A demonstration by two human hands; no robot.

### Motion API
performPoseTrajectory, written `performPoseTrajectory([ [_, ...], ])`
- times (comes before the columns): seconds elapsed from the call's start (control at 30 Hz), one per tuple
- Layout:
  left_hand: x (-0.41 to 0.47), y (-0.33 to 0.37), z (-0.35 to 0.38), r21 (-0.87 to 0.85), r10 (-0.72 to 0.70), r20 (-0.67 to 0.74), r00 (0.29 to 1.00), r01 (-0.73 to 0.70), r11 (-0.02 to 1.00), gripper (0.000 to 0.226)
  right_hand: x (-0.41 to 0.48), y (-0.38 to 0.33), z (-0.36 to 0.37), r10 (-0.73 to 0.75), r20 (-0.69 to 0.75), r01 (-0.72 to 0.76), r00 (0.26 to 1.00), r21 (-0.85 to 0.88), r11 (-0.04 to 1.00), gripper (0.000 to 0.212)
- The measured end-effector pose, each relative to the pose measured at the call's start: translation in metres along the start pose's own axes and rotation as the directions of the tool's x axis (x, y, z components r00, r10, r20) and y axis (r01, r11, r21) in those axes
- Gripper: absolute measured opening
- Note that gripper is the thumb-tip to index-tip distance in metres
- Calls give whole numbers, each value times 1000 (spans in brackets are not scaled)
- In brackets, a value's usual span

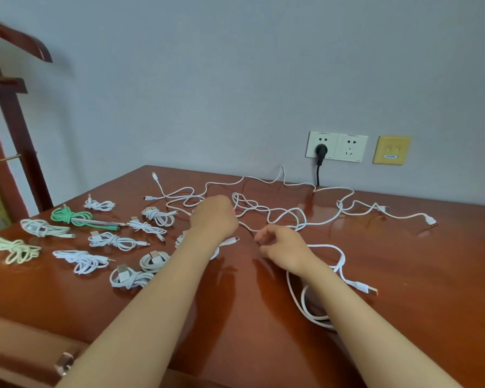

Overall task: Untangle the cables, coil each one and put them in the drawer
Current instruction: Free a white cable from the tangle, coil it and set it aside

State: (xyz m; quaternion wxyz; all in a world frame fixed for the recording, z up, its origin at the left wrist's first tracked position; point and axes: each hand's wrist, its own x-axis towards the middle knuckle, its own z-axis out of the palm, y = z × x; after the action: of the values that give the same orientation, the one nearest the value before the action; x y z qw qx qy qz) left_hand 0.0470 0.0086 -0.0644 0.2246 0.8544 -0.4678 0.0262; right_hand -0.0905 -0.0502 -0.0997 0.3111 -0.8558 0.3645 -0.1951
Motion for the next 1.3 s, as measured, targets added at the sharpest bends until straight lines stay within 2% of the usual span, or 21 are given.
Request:
performPoseTrajectory([
  [0.07,-4,13,6,-31,50,32,998,-49,998,23,-4,9,-3,14,36,-11,999,-71,997,21],
  [0.17,-10,29,19,-116,144,97,985,-132,984,24,-5,22,-9,10,1,-9,1000,-166,986,25],
  [0.23,-12,39,32,-138,209,155,966,-188,972,34,-5,33,-16,-3,-27,-4,1000,-252,968,28],
  [0.33,-13,50,55,-67,216,264,940,-206,976,54,-10,49,-29,4,-72,-27,997,-327,945,30],
  [0.43,-12,59,73,-21,201,342,918,-206,978,50,-16,68,-44,17,-160,-84,987,-424,902,30],
  [0.5,-11,63,81,-65,228,329,916,-219,974,47,-18,76,-52,36,-217,-131,976,-441,888,32],
  [0.6,-11,70,87,-175,319,274,907,-279,944,45,-18,82,-59,37,-263,-177,964,-532,828,50],
  [0.7,-10,76,93,-315,376,205,904,-303,899,41,-17,80,-54,-42,-270,-96,962,-480,872,59],
  [0.77,-8,78,97,-448,412,171,895,-302,841,37,-15,79,-51,-70,-249,-39,966,-406,913,56],
  [0.83,-3,80,101,-617,439,159,885,-258,743,37,-13,80,-52,-35,-234,-58,972,-383,922,50],
  [0.93,1,84,102,-726,361,116,925,-169,666,36,-13,80,-57,29,-242,-144,970,-475,868,32],
  [1.0,3,83,103,-643,285,-20,958,-230,730,35,-13,82,-57,44,-285,-200,957,-547,813,21],
  [1.07,5,80,104,-433,255,-158,954,-299,850,40,-13,83,-58,72,-372,-289,926,-571,768,16],
  [1.1,6,78,103,-317,227,-157,961,-267,910,44,-13,83,-60,99,-412,-342,906,-572,746,14],
  [1.17,6,75,100,-151,84,-46,995,-90,984,45,-12,82,-61,149,-461,-418,875,-562,714,11],
  [1.23,6,73,98,-99,-35,75,997,43,994,36,-12,80,-59,162,-478,-438,863,-548,713,10],
  [1.3,7,72,100,-123,-18,119,993,33,992,31,-13,80,-55,152,-472,-429,869,-562,707,17],
])
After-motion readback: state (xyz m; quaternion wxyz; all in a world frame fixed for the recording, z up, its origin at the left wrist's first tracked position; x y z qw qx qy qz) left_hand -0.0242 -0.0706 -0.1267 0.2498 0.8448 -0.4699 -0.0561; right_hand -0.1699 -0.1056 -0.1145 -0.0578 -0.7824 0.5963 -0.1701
